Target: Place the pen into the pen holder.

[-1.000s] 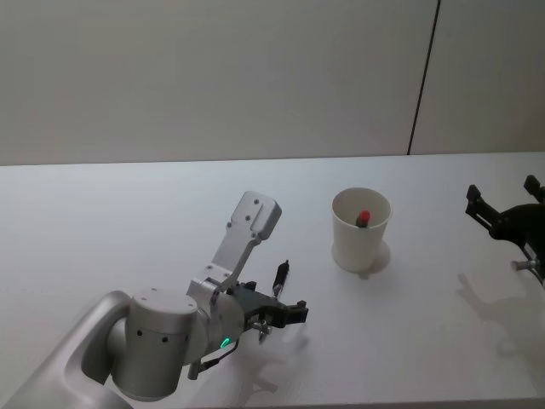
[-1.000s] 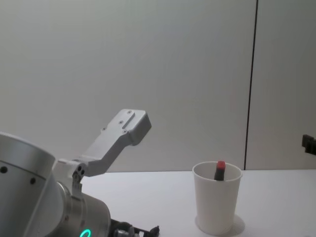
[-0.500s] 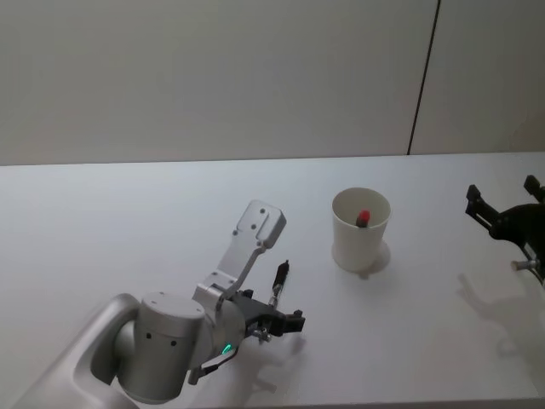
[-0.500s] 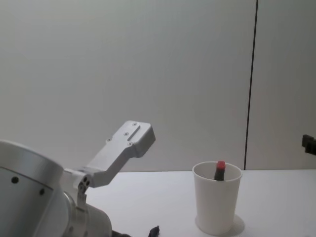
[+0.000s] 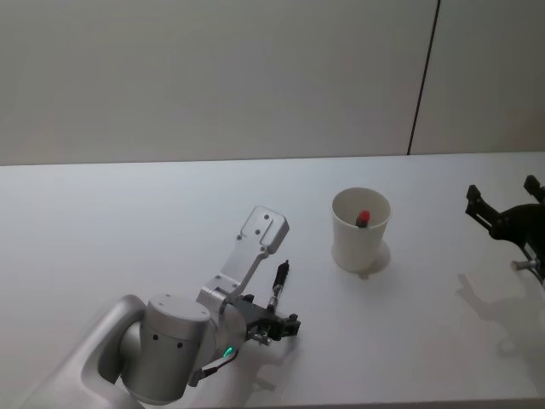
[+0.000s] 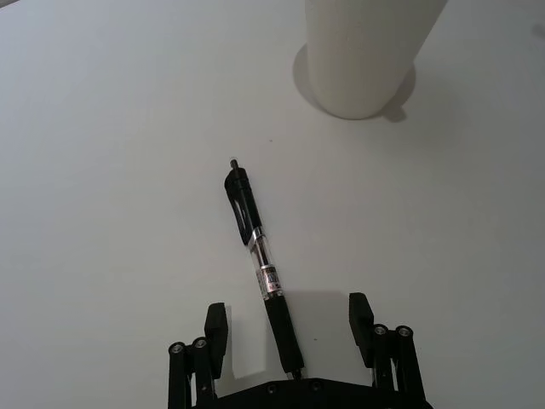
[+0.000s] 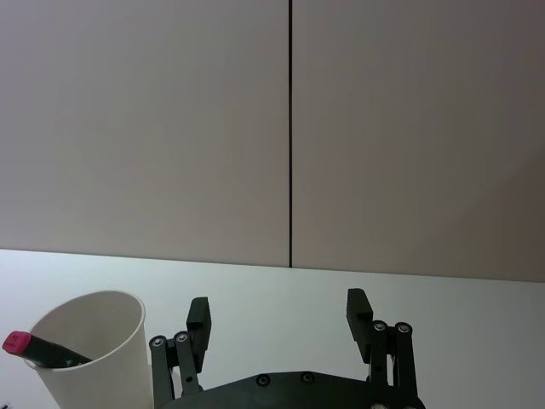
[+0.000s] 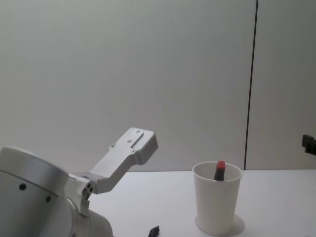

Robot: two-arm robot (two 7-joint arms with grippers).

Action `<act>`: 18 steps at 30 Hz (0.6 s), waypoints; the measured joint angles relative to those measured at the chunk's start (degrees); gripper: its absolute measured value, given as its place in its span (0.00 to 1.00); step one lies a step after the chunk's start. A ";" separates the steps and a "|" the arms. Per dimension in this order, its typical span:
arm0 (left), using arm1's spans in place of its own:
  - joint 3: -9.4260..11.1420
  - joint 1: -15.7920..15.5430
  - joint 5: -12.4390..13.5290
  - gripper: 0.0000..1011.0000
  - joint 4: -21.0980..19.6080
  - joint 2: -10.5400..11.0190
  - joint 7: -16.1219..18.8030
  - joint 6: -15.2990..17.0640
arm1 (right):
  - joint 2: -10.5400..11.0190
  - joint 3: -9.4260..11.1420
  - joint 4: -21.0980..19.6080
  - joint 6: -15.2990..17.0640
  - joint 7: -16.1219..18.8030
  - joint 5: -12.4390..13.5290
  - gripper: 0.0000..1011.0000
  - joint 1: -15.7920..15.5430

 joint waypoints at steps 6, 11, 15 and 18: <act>-0.06 0.03 0.60 0.77 0.26 -0.11 0.00 0.00 | 0.00 0.00 0.00 0.00 0.00 0.00 0.99 0.00; -0.16 0.04 0.97 0.62 0.43 -0.17 0.00 0.20 | 0.00 0.00 0.00 0.00 0.00 0.00 0.99 0.00; -0.28 0.07 1.25 0.50 0.69 -0.23 -0.01 0.51 | 0.00 0.00 0.00 0.00 0.00 0.00 0.99 0.00; -0.33 0.09 1.36 0.37 0.81 -0.26 -0.02 0.65 | 0.00 0.00 0.00 0.00 0.00 0.00 0.99 0.00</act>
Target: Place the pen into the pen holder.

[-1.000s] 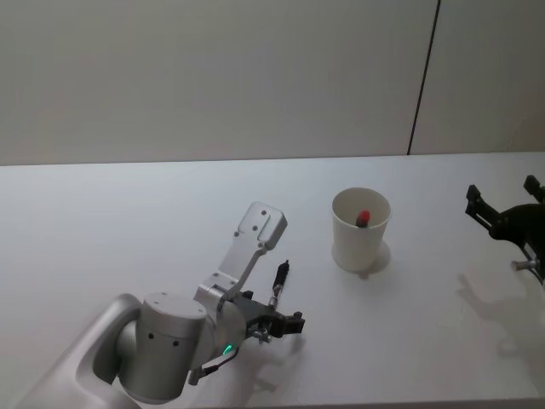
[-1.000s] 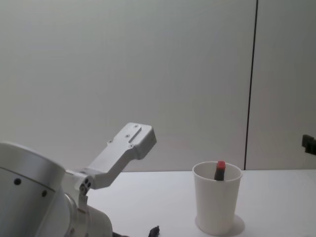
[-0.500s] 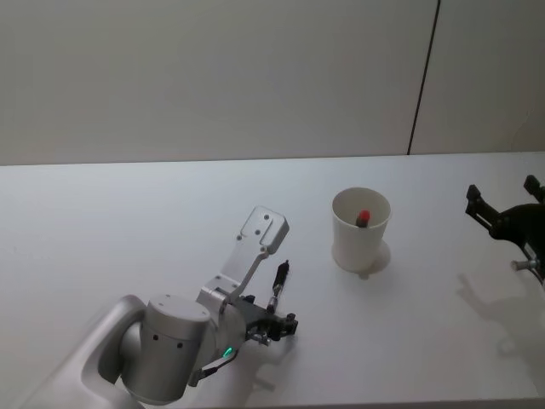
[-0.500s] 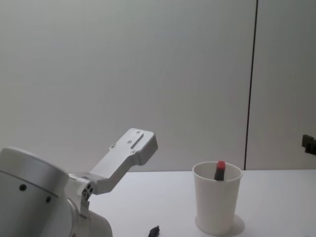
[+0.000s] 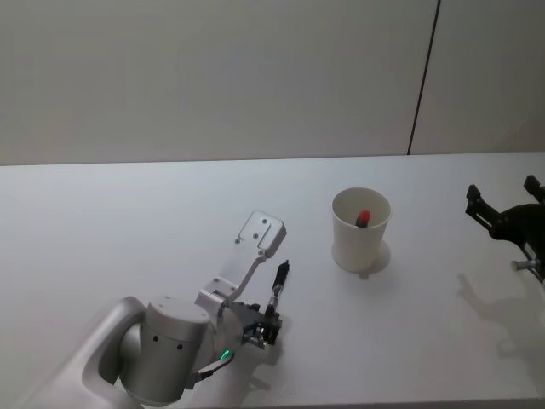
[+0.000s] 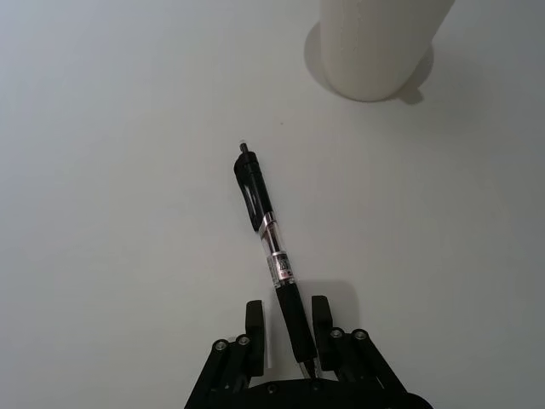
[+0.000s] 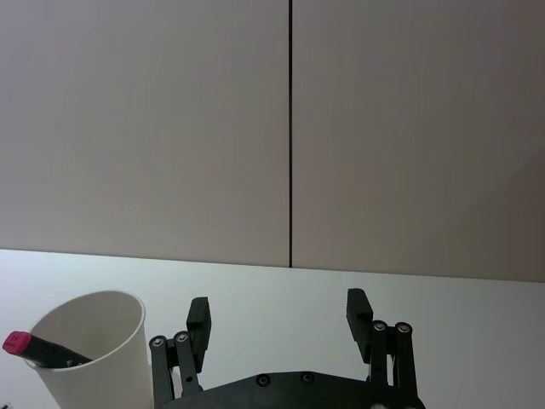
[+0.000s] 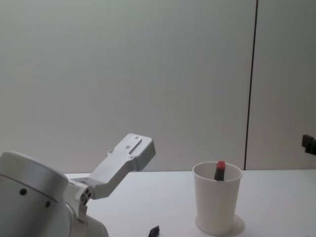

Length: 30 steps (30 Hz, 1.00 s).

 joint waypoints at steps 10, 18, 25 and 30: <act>-0.10 0.06 0.70 0.13 0.63 -0.25 -0.43 0.36 | 0.00 0.00 0.00 0.00 0.00 0.00 0.99 0.00; -0.06 -0.11 1.55 0.12 1.16 -0.59 -0.96 0.64 | 0.00 0.00 0.00 0.00 0.00 0.00 0.99 0.00; -0.08 0.07 2.08 0.12 1.02 -0.64 -1.01 0.37 | 0.00 0.00 0.00 0.00 0.00 0.00 0.99 0.00; -0.25 0.73 2.27 0.12 -0.01 -0.31 -0.19 -0.54 | 0.00 0.00 0.00 0.00 0.00 0.00 0.99 0.00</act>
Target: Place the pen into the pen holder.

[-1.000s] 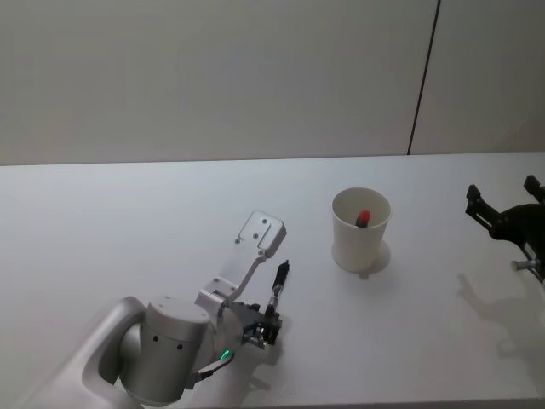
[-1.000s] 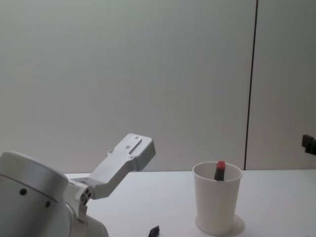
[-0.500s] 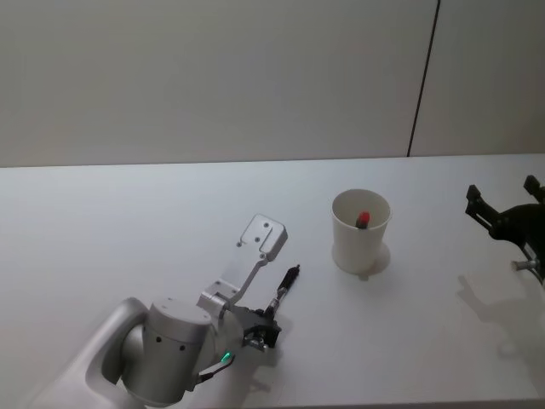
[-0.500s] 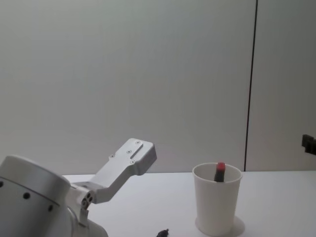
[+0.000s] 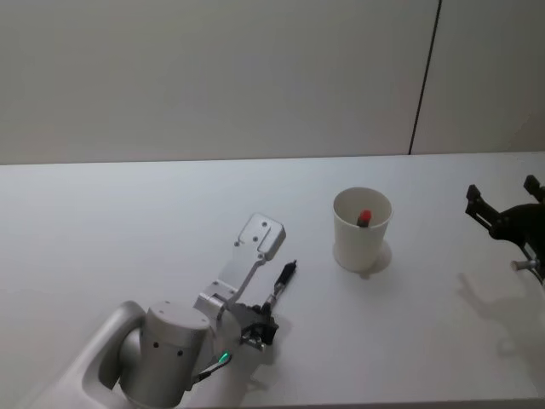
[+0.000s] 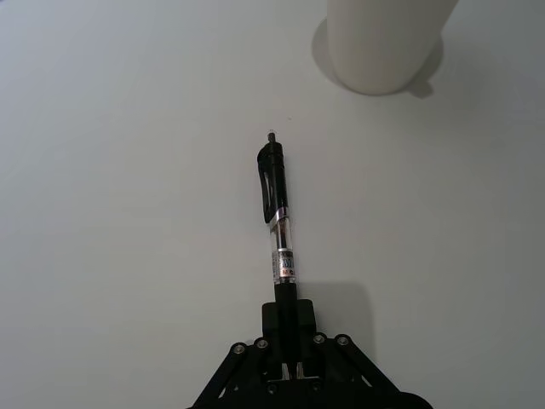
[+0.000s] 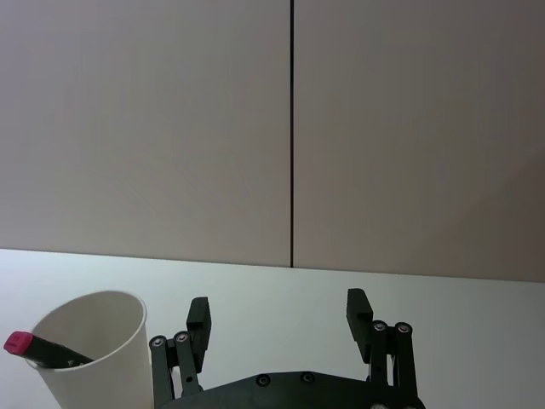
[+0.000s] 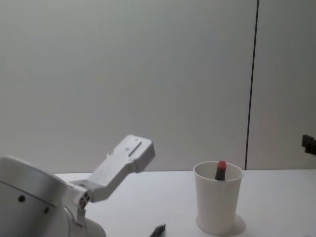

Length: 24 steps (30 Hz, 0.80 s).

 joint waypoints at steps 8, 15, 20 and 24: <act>-0.79 1.74 0.32 0.12 -3.95 1.12 2.74 -3.79 | 0.00 0.00 0.00 0.00 0.00 0.00 0.99 0.00; -1.35 3.17 0.75 0.12 -7.04 2.15 4.84 -6.56 | 0.00 0.00 0.00 0.00 0.00 0.00 0.99 0.00; -1.85 4.44 1.38 0.12 -9.89 3.05 6.48 -9.35 | 0.00 0.00 0.00 0.00 0.00 0.00 0.99 0.00; -2.16 5.21 2.01 0.12 -11.50 3.68 7.50 -11.65 | 0.00 0.00 0.00 0.00 0.00 0.00 0.99 0.00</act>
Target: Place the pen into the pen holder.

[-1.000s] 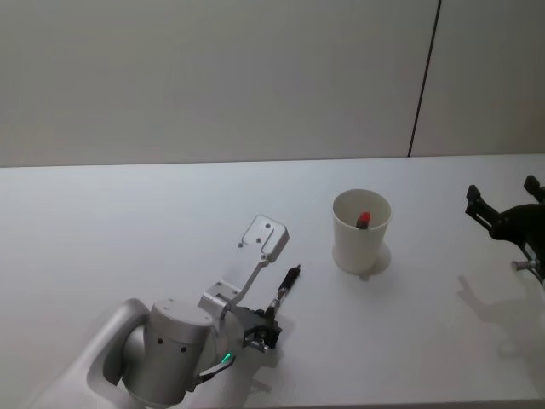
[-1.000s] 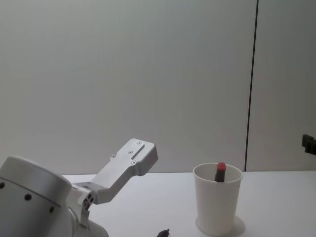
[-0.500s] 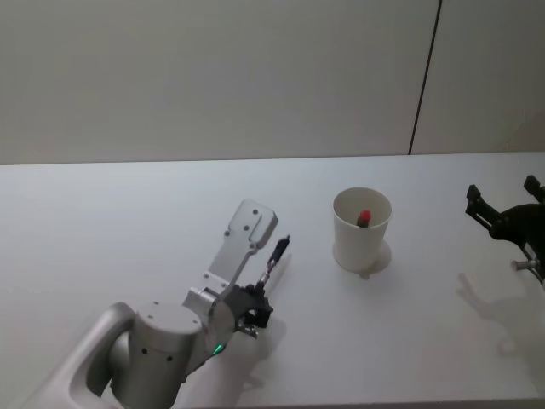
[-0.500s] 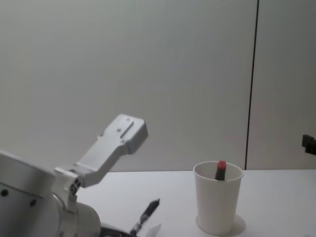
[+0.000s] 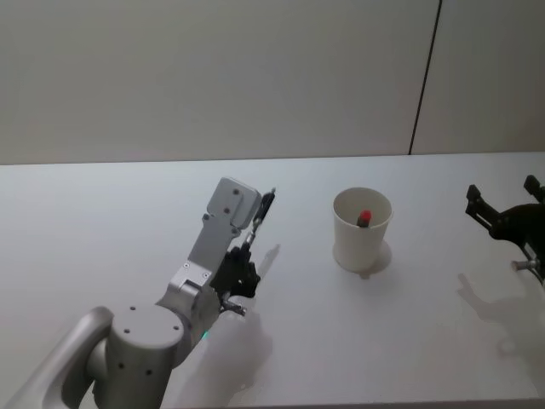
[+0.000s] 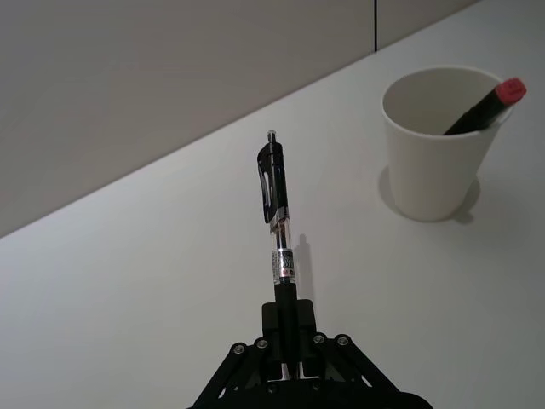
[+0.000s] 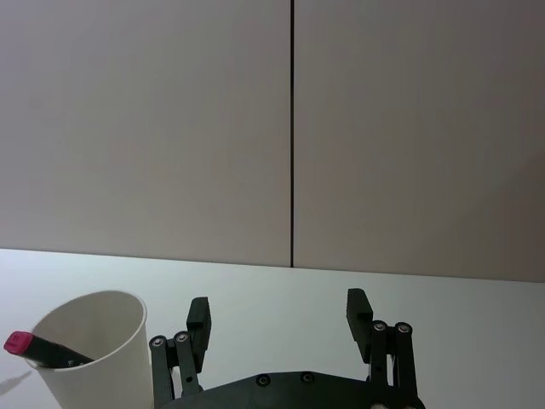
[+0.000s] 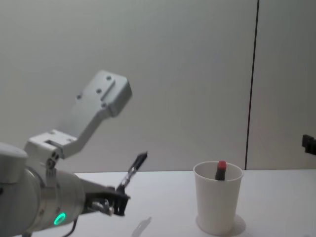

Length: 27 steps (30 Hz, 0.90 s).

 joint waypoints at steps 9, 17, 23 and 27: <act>-0.54 1.69 1.80 0.12 -2.85 1.25 1.43 -6.95 | 0.00 0.00 0.00 0.00 0.00 0.00 0.99 0.00; -0.88 2.63 3.66 0.12 -3.65 1.92 1.38 -15.05 | 0.00 0.00 0.00 0.00 0.00 0.00 0.99 0.00; -1.05 2.71 4.80 0.12 -3.25 2.01 0.44 -20.74 | 0.00 0.00 0.00 0.00 0.00 0.00 0.99 0.00; -1.19 2.40 5.59 0.12 -2.26 1.91 -0.73 -25.37 | 0.00 0.00 0.00 0.00 0.00 0.00 0.99 0.00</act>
